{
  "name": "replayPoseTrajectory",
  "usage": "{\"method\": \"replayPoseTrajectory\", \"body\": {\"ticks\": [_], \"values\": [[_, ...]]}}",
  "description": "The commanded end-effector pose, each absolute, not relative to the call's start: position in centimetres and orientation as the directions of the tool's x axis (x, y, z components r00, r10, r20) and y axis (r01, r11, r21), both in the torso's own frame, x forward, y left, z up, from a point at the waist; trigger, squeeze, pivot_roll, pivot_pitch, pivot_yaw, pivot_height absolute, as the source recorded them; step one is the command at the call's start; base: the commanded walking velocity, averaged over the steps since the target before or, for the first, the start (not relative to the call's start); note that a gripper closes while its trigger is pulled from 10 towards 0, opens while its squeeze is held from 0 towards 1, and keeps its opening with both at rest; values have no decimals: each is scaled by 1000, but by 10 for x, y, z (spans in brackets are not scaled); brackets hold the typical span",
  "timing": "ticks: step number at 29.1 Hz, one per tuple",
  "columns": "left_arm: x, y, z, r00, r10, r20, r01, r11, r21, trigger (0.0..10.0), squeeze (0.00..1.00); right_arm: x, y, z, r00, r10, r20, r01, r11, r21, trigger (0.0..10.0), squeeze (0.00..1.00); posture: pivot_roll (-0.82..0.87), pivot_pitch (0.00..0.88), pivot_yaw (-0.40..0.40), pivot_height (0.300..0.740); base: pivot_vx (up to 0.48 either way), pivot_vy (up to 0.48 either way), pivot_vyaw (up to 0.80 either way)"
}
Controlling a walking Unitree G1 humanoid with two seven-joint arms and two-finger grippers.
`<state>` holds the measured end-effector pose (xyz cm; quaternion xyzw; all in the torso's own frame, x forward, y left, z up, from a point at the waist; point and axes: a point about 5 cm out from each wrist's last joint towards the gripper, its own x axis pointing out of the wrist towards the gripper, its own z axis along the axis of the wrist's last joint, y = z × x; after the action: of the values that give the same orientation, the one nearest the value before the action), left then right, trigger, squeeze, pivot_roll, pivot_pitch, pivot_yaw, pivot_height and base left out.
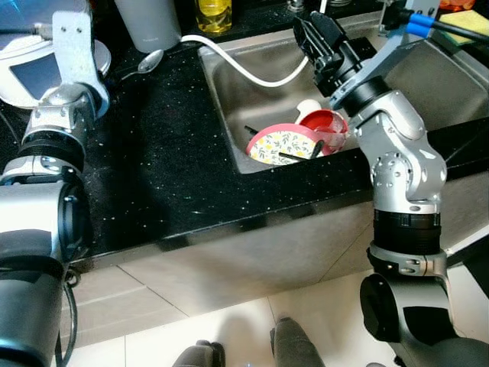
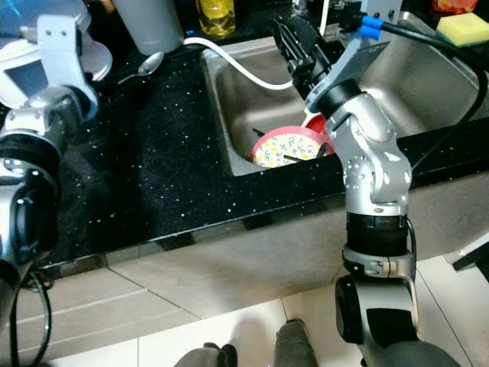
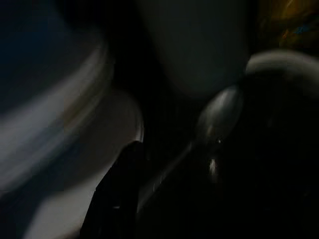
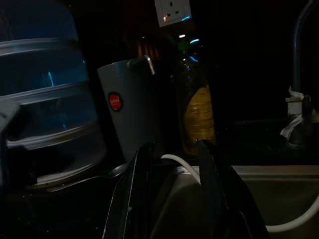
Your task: Kitchen organization
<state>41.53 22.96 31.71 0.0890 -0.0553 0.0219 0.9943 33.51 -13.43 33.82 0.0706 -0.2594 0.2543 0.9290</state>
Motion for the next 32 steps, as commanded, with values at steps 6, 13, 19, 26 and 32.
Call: {"method": "replayPoseTrajectory", "body": {"ticks": [6, 13, 19, 26, 32], "values": [[395, 207, 334, 933, -36, 359, -22, 987, 158, 10000, 0, 334, -128, 335, 732, 420, 537, -499, 867, 2, 10000, 0, -127, 110, 89, 740, 0, 0, 0], [362, 197, 336, 844, -65, 532, 39, 998, 58, 10000, 0, 335, -137, 336, 762, 305, 571, -379, 925, 13, 10000, 0, -125, 77, 106, 740, 0, 0, 0], [329, 187, 309, 845, -59, 532, 26, 997, 68, 10000, 0, 327, -154, 330, 785, 213, 581, -256, 967, -9, 10000, 0, -113, 52, 108, 740, 0, 0, 0], [304, 190, 301, 851, -38, 523, 12, 999, 53, 10000, 0, 324, -167, 320, 808, 145, 571, -196, 980, 29, 10000, 0, -100, 19, 93, 740, 0, 0, 0], [301, 182, 314, 808, -50, 587, 4, 997, 80, 10000, 0, 327, -163, 330, 772, 147, 618, -213, 976, 34, 10000, 0, -104, 2, 91, 740, 0, 0, 0]]}}
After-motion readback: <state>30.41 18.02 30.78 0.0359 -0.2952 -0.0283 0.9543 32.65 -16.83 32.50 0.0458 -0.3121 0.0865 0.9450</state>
